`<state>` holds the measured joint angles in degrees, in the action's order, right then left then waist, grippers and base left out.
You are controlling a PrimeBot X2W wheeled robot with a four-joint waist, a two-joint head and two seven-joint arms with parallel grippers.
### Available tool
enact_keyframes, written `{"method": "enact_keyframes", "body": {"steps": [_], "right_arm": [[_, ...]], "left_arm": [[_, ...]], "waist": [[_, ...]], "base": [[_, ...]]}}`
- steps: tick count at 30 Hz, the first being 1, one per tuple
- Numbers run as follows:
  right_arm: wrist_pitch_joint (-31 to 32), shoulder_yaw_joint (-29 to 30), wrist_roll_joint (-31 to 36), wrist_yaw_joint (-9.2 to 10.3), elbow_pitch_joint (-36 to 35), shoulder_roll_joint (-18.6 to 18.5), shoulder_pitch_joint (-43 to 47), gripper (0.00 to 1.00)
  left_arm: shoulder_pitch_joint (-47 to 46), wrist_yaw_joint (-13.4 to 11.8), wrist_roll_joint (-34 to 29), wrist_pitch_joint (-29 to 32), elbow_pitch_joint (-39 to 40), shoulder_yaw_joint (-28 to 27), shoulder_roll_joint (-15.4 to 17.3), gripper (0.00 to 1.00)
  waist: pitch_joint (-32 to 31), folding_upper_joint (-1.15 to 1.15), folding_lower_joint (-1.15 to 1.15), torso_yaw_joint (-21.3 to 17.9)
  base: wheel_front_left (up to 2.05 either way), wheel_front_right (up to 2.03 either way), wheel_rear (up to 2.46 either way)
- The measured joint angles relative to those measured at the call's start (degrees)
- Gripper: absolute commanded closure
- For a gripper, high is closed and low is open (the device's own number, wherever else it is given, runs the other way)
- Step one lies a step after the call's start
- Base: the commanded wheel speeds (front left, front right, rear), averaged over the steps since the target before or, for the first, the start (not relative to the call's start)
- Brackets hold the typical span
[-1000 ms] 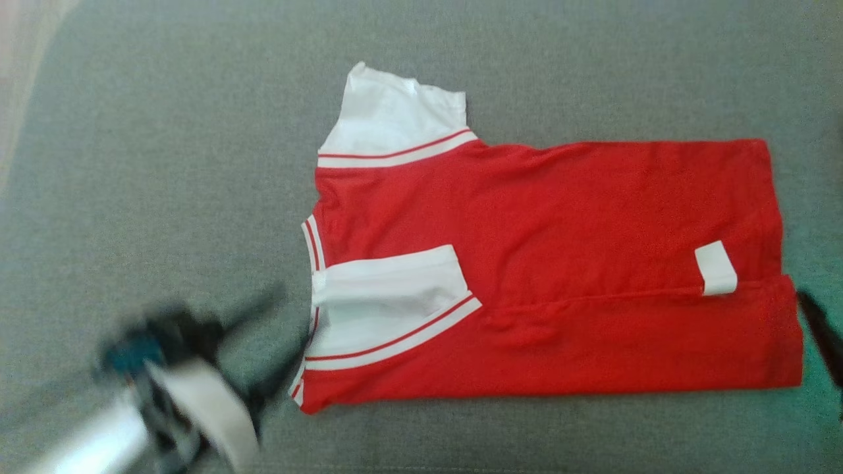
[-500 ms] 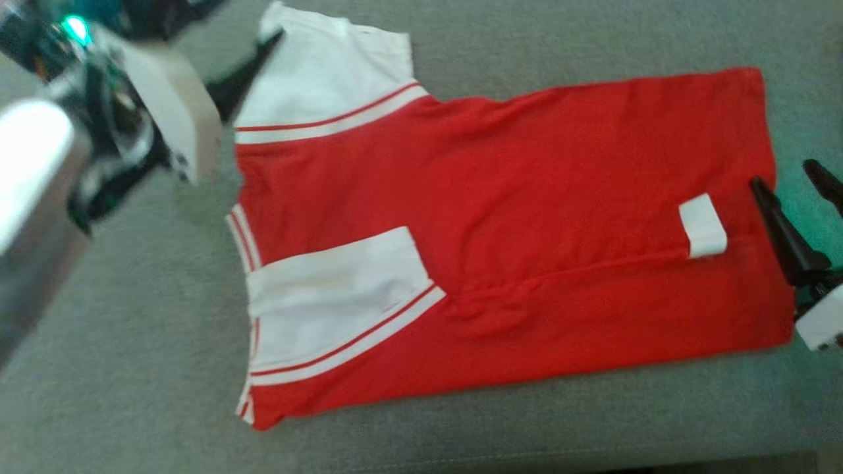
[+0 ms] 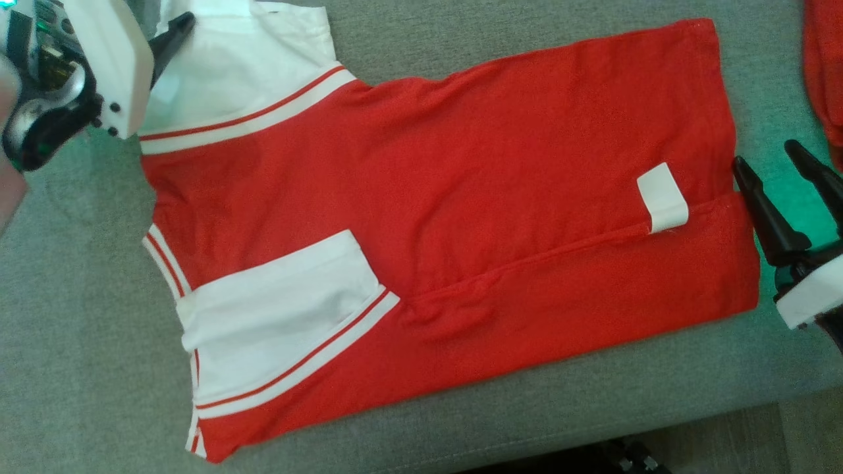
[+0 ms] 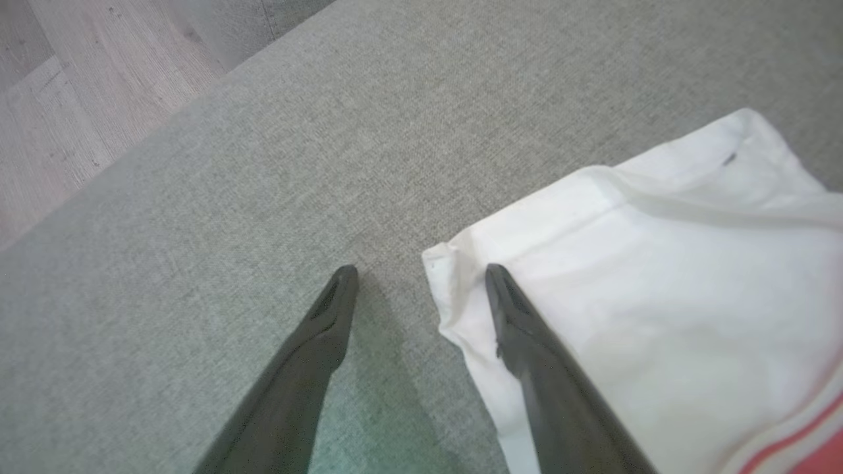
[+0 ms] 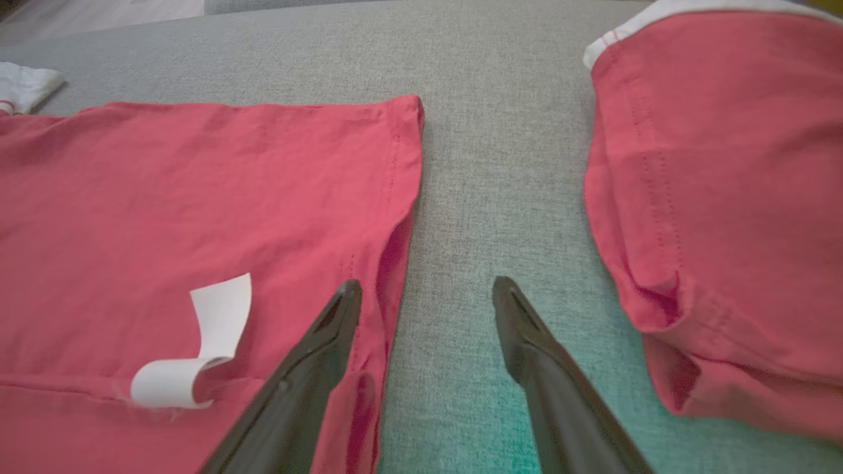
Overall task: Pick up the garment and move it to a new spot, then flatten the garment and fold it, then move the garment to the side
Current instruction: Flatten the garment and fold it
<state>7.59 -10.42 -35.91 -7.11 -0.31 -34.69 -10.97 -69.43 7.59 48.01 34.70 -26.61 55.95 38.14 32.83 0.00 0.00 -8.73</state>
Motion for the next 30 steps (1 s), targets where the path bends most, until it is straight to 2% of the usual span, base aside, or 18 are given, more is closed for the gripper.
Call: {"method": "enact_keyframes", "body": {"steps": [3,5,7,8,11,17,26,30], "right_arm": [[-0.52,-0.08,-0.14,0.00,0.42,0.00,-0.23,0.00],[-0.62,-0.21,-0.41,0.00,0.90,0.00,-0.23,0.00],[-0.63,-0.25,-0.49,0.00,1.23,0.00,-0.27,0.00],[-0.63,-0.33,-0.55,0.00,1.41,0.00,-0.40,0.00],[-0.63,-0.56,-1.16,0.00,1.80,0.00,-1.99,0.00],[0.36,-2.41,-3.46,0.00,4.09,0.00,-9.42,0.00],[4.49,-9.24,-3.54,0.00,14.15,-0.12,-22.81,0.00],[6.23,-11.14,-3.37,0.00,19.49,-0.37,-25.75,0.12]], "left_arm": [[-0.86,0.00,1.05,0.01,-0.05,0.78,0.32,0.00],[-1.37,0.00,2.50,0.47,-0.04,1.67,0.53,0.53],[-1.38,0.00,4.39,1.03,0.36,2.18,0.56,0.91],[-1.41,0.00,5.44,1.12,0.80,2.45,0.56,1.00],[-1.92,-0.01,7.05,0.58,1.94,3.59,0.70,1.00],[-3.63,0.00,6.36,-5.90,3.37,6.16,0.98,1.00],[-7.80,0.00,5.93,-11.81,3.45,11.52,0.56,1.00],[-8.12,0.00,7.28,-13.26,2.72,13.49,-0.12,1.00]], "waist": [[0.19,0.00,0.00,-0.09],[0.23,0.00,0.00,-0.13],[0.28,0.00,0.00,-0.04],[0.27,0.00,0.00,0.03],[0.13,0.00,0.00,0.37],[-0.54,0.00,0.00,1.57],[-0.66,0.00,0.00,4.66],[-0.57,0.00,0.00,5.84]], "base": [[0.00,0.00,0.00],[0.00,0.00,0.00],[0.00,0.00,0.00],[0.00,0.00,0.00],[0.00,0.00,0.00],[0.00,0.00,0.00],[0.00,0.00,0.00],[0.00,0.00,0.00]]}}
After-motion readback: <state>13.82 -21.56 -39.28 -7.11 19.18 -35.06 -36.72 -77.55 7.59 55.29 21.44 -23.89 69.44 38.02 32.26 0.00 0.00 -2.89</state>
